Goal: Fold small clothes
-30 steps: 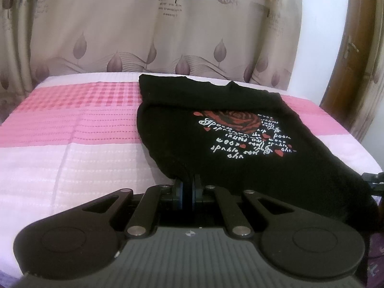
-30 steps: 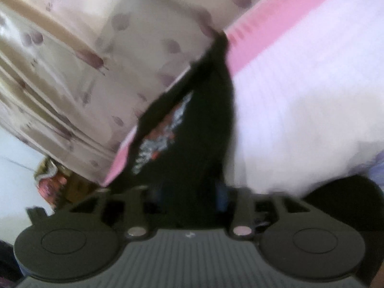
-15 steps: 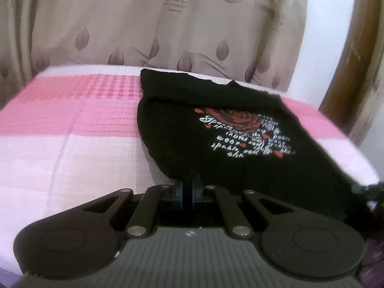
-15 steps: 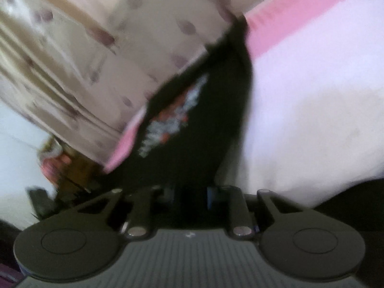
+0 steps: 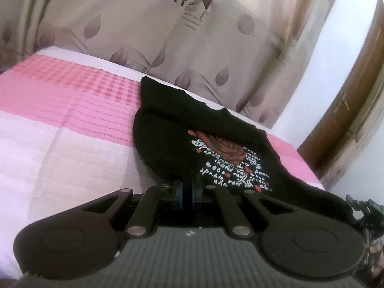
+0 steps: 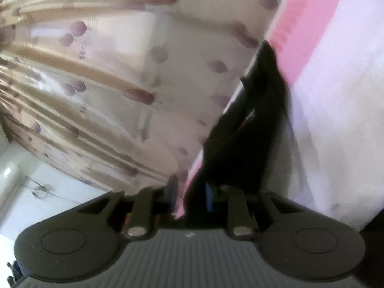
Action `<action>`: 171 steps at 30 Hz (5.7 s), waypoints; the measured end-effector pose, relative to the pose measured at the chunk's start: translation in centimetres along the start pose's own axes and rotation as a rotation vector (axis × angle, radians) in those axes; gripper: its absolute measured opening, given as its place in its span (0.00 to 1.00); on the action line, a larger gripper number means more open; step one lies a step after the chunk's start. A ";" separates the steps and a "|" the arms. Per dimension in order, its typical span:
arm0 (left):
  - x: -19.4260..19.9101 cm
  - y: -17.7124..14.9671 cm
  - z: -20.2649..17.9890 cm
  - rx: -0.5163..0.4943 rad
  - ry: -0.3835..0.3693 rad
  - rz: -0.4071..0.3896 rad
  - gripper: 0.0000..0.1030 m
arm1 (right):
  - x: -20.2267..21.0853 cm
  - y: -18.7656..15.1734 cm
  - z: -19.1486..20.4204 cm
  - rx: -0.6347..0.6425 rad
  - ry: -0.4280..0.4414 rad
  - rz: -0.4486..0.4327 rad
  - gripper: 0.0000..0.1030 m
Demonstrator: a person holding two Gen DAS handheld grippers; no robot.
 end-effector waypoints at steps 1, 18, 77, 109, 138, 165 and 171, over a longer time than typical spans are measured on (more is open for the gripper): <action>0.0 0.0 -0.1 0.001 -0.004 -0.002 0.07 | 0.1 0.1 0.1 -0.005 0.005 -0.010 0.22; -0.9 5.0 -2.2 0.043 -0.072 -0.097 0.07 | -4.7 4.8 1.7 -0.029 0.084 -0.051 0.22; -3.3 8.6 -3.3 0.039 -0.083 -0.143 0.07 | -8.2 5.5 3.4 0.143 -0.041 0.054 0.16; -23.3 20.0 1.5 0.201 0.105 -0.209 0.19 | -24.1 22.3 -14.8 0.003 -0.280 -0.182 0.18; -27.1 13.3 -3.9 -0.110 -0.025 0.252 0.66 | -38.1 10.6 -5.5 0.946 -0.528 0.515 0.34; -21.1 11.9 3.1 0.055 0.180 -0.027 0.64 | -39.1 5.0 0.2 0.972 -0.260 0.443 0.73; -18.9 10.0 3.3 0.058 0.184 -0.029 0.13 | -47.7 8.8 -3.6 0.909 -0.464 0.451 0.73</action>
Point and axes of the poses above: each gripper's, at about its wrist camera, not at the fingertips, and x roughly against the way its jaws point, z to its left, y to its top, the point moved 8 cm from there along -x, roughly the way its jaws point, and after that the axes turned 10 degrees about x, right-handed, at the moved point
